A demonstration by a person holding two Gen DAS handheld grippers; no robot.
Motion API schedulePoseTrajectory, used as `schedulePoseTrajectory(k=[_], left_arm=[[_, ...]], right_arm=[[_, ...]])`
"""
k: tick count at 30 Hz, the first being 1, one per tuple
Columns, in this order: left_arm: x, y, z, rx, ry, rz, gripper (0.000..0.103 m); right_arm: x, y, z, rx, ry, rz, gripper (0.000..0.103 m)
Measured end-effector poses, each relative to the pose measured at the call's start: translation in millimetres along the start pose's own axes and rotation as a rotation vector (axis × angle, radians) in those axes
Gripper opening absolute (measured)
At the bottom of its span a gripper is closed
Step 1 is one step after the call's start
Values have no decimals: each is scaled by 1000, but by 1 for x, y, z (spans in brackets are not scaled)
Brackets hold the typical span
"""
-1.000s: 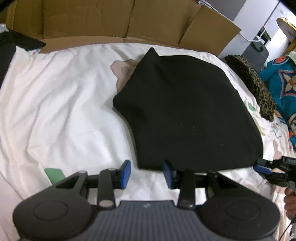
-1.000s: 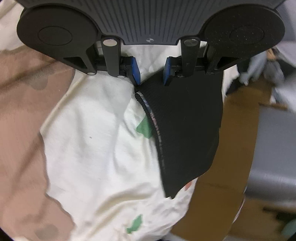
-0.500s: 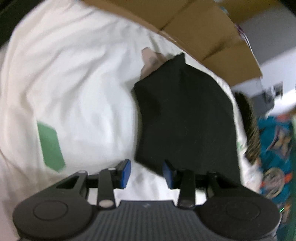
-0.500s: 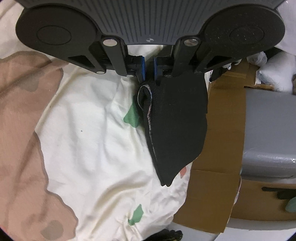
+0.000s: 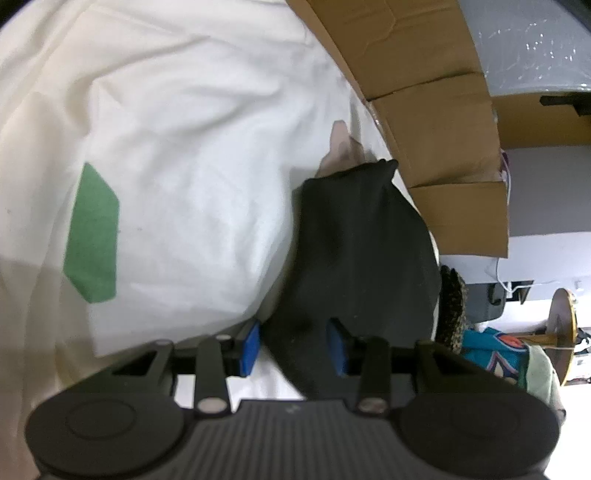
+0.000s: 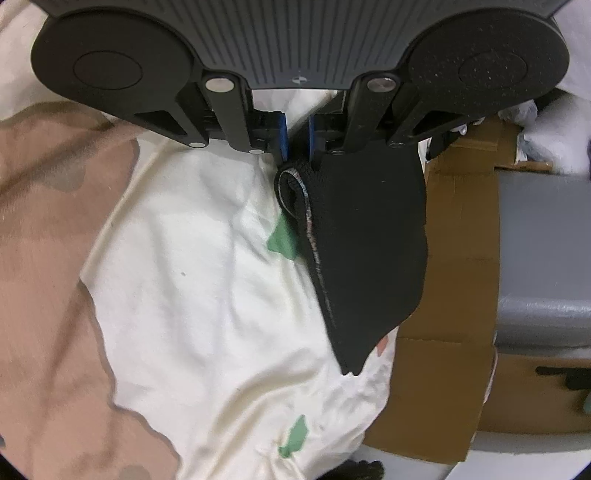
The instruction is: Fold clothes
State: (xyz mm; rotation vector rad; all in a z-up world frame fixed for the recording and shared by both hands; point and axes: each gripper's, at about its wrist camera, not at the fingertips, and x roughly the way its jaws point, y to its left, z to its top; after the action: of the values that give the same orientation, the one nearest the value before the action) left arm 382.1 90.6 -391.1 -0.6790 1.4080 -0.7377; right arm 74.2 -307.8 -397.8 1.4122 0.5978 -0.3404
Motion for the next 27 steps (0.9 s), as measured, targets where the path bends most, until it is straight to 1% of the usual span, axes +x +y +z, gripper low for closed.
schedulePoseTrajectory(k=[1, 2, 4, 6, 7, 11, 19, 22, 24, 26, 27], left_arm=[[-1, 0, 0, 2, 2, -7, 41], [-1, -1, 0, 6, 3, -16, 41], [-2, -1, 0, 22, 10, -25, 41], [0, -3, -1, 44, 16, -20, 41], [1, -4, -2, 55, 16, -16, 41], [3, -9, -5, 110, 13, 0, 41], [3, -9, -4, 100, 11, 5, 39], [3, -9, -5, 91, 7, 16, 37], [3, -10, -5, 88, 4, 26, 35], [4, -11, -5, 82, 0, 31, 34], [4, -11, -4, 76, -3, 36, 31]], right_arm=[[1, -2, -1, 3, 0, -3, 12], [2, -3, -3, 6, 4, -10, 16], [5, -6, -6, 6, 11, -14, 17], [7, -6, -5, 2, 10, -13, 19], [8, -6, -5, 7, 8, -11, 22], [13, -8, -3, 22, 2, -7, 22], [13, -10, -5, 69, -27, 9, 23], [13, -11, -11, 91, -31, 22, 29], [14, -8, -13, 89, -24, 26, 38], [16, -5, -14, 91, -24, 23, 39], [17, -5, -13, 92, -31, 17, 38]])
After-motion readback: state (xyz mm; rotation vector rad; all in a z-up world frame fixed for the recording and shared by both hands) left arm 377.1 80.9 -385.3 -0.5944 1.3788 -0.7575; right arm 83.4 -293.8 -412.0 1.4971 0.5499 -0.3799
